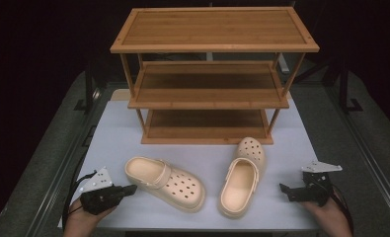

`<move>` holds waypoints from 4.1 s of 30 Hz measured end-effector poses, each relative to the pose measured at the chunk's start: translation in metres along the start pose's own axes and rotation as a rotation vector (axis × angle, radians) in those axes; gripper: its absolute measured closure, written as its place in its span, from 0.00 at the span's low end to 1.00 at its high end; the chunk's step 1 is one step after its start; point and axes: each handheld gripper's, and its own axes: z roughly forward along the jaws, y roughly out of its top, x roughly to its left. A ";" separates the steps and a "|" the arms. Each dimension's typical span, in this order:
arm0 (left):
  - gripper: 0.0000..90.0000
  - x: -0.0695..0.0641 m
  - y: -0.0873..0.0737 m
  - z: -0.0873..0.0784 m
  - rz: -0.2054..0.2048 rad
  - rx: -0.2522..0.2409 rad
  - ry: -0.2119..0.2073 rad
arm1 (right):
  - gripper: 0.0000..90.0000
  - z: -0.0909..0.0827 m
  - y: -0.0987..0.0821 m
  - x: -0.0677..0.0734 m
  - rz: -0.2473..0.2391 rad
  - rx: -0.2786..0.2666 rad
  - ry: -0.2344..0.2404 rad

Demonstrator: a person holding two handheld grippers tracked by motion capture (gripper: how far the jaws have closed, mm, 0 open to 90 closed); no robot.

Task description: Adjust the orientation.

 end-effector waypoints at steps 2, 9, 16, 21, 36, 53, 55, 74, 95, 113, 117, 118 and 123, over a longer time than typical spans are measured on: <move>1.00 -0.003 0.002 0.003 0.008 -0.003 -0.016 | 0.00 0.000 0.000 0.000 0.001 0.000 0.000; 1.00 -0.014 0.010 0.016 0.022 -0.006 -0.069 | 0.00 0.000 0.000 0.000 0.001 0.001 -0.001; 1.00 -0.024 0.016 0.026 0.046 -0.004 -0.110 | 0.00 0.000 0.000 0.000 -0.001 0.001 -0.001; 1.00 -0.035 0.021 0.037 0.078 0.011 -0.137 | 0.00 0.000 0.000 0.000 -0.001 0.001 -0.001; 1.00 -0.055 0.028 0.063 0.134 0.062 -0.186 | 0.00 0.000 0.000 0.000 -0.001 0.002 -0.002; 1.00 -0.056 0.045 0.089 0.162 0.062 -0.105 | 0.00 0.000 0.000 0.000 0.000 0.001 -0.001; 1.00 -0.055 0.048 0.093 0.164 0.062 -0.089 | 0.00 0.000 0.000 0.000 0.000 0.001 -0.001; 1.00 -0.049 0.061 0.064 0.079 0.004 -0.183 | 0.00 0.000 0.000 0.000 0.001 -0.001 0.000; 1.00 0.063 0.067 0.013 -0.078 -0.028 0.067 | 0.00 0.000 0.000 0.000 0.001 0.001 -0.001; 1.00 0.099 0.057 0.069 -0.112 0.087 0.048 | 0.00 0.000 0.000 0.000 0.000 0.000 -0.001; 1.00 0.097 0.055 0.073 -0.101 0.113 0.043 | 0.00 0.000 0.000 0.000 0.000 0.000 -0.001; 1.00 0.097 0.054 0.073 -0.103 0.112 0.044 | 0.00 0.000 0.000 0.000 0.000 0.000 -0.001; 1.00 0.096 0.051 0.069 -0.110 0.110 0.036 | 0.00 0.000 0.000 0.000 0.001 -0.001 0.000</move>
